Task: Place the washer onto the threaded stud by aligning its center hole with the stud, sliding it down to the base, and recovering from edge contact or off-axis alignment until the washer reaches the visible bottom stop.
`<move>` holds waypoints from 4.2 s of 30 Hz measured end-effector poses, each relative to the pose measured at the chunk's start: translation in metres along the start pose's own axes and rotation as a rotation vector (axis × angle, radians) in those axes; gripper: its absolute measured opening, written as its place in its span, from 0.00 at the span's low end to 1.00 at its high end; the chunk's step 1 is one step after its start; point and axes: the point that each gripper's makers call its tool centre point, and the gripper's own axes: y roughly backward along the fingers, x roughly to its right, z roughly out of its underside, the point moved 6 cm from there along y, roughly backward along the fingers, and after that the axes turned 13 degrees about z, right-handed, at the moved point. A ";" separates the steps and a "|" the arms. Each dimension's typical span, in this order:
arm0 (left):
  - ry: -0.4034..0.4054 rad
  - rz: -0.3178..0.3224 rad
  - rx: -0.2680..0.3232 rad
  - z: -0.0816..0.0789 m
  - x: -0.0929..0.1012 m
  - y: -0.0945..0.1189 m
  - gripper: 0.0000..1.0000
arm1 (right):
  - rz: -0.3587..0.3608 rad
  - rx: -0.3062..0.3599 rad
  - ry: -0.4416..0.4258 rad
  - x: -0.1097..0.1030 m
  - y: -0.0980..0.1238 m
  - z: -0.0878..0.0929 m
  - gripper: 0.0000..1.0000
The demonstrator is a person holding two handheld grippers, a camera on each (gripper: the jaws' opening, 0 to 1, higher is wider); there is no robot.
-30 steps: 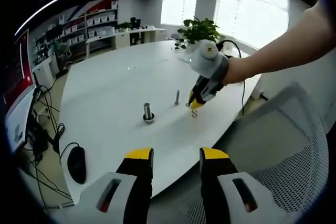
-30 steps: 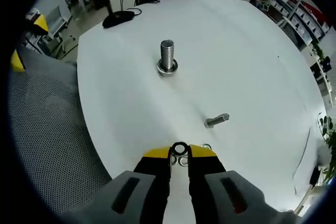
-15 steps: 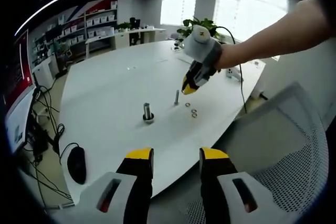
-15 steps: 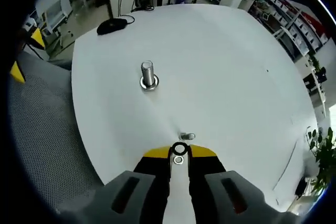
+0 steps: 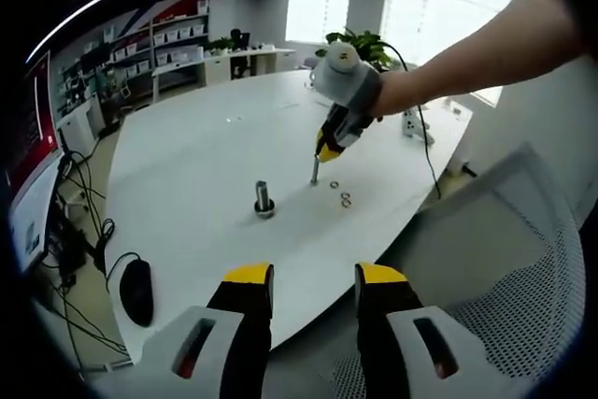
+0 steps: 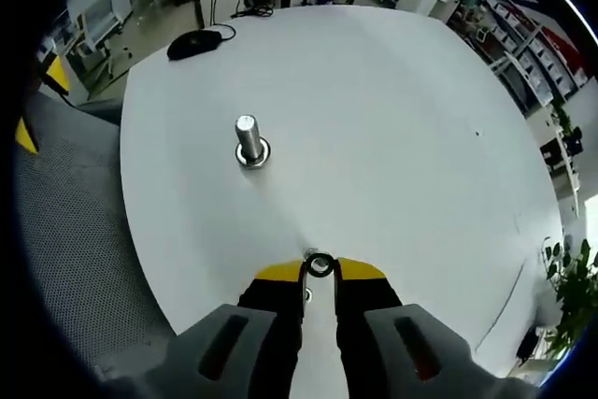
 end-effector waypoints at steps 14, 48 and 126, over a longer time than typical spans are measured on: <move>0.005 -0.005 -0.009 0.001 -0.001 0.000 0.33 | -0.014 -0.021 0.017 0.002 -0.009 0.000 0.13; 0.019 -0.020 -0.032 0.005 -0.004 -0.001 0.33 | -0.075 -0.104 -0.038 -0.014 -0.053 0.019 0.14; -0.004 -0.022 -0.037 0.005 -0.002 -0.001 0.33 | -0.097 -0.217 -0.104 -0.019 -0.044 0.054 0.17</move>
